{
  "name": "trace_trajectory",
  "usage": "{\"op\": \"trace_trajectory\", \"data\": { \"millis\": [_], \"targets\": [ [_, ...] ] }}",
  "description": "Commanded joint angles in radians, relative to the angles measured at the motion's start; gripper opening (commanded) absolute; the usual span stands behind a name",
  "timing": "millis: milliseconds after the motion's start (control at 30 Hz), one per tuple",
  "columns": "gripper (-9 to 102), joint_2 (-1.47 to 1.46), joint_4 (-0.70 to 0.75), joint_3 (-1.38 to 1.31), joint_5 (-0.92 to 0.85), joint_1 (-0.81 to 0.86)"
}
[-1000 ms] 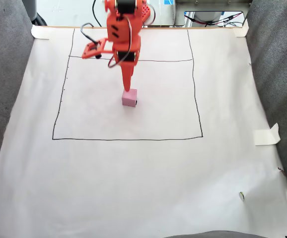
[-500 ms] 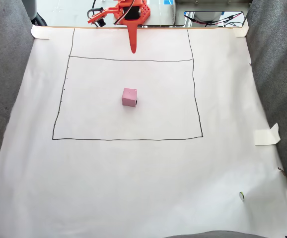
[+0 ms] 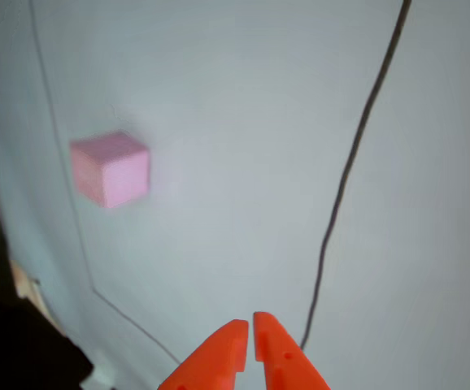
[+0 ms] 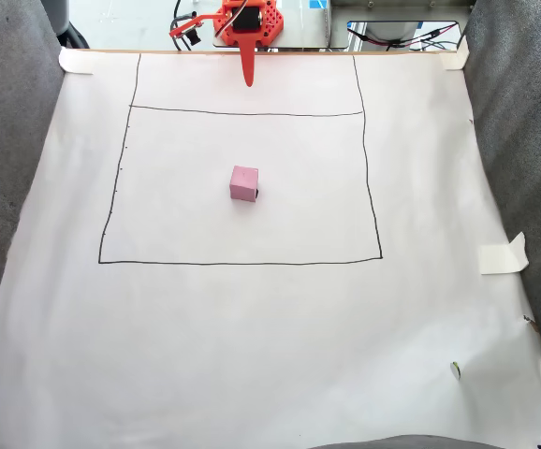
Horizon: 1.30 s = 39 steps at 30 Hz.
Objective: Grasp the colored block, Place it on the black dot, and then return the arm to the default position.
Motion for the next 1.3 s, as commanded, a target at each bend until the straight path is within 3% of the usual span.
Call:
{"op": "trace_trajectory", "data": {
  "millis": [0, 167, 400, 1000, 1267],
  "targets": [
    [0, 0.055, -0.055, 0.04, -0.014, 0.009],
    [0, 0.144, -0.166, 0.133, -0.028, 0.012],
    [0, 0.218, -0.179, 0.163, -0.021, -0.011],
    [0, 0.273, 0.104, 0.161, -0.081, -0.032],
    [0, 0.273, 0.167, 0.14, -0.094, -0.02]
  ]
}}
